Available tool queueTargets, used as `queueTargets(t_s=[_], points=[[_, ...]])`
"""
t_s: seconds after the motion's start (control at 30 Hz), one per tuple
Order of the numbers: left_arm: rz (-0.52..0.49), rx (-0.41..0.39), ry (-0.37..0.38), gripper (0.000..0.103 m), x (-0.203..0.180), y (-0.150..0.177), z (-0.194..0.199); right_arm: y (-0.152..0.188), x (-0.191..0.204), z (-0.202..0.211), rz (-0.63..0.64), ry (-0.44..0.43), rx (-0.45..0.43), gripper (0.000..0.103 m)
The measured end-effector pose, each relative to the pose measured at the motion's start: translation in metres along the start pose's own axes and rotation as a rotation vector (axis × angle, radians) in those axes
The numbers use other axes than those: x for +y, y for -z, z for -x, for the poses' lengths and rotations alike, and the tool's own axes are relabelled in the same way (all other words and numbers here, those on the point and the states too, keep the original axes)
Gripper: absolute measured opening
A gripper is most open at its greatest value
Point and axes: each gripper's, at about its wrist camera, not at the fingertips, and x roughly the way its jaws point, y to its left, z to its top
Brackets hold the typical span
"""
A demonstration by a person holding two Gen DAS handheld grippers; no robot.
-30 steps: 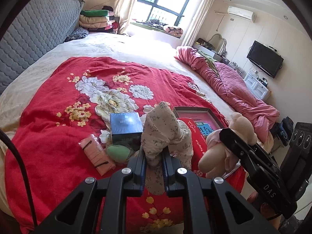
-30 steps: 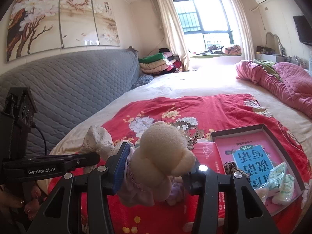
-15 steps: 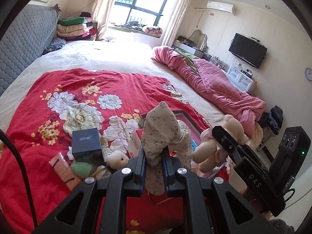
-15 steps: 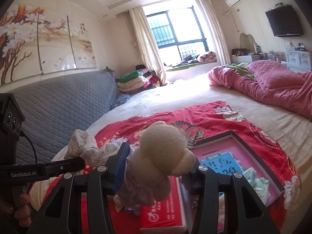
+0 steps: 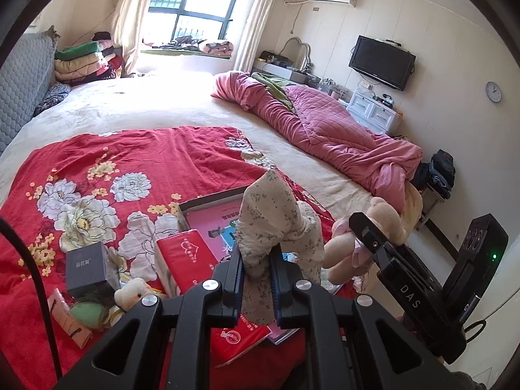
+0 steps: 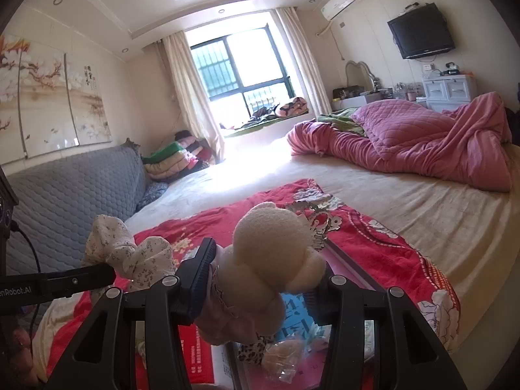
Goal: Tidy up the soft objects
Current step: 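Carry the floral scrunchie with the left gripper while the right carries the plush bear over the tray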
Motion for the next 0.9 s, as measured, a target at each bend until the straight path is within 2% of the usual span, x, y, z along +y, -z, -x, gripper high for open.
queueTargets(t_s=[0.37,0.57,0.9], points=[[-0.029,0.102,0.006,0.015,-0.018,0.001,-0.056,0.002,-0.036,0.001,-0.067,0.098,-0.001,0.050],[-0.022,0.160,-0.004,0.015,-0.016,0.003,-0.086,0.004,-0.040,-0.002,-0.078,0.104,0.009,0.050],[-0.065,0.247,-0.055,0.015,-0.019,0.009,-0.130,0.010,-0.046,-0.011,-0.080,0.123,0.056,0.051]])
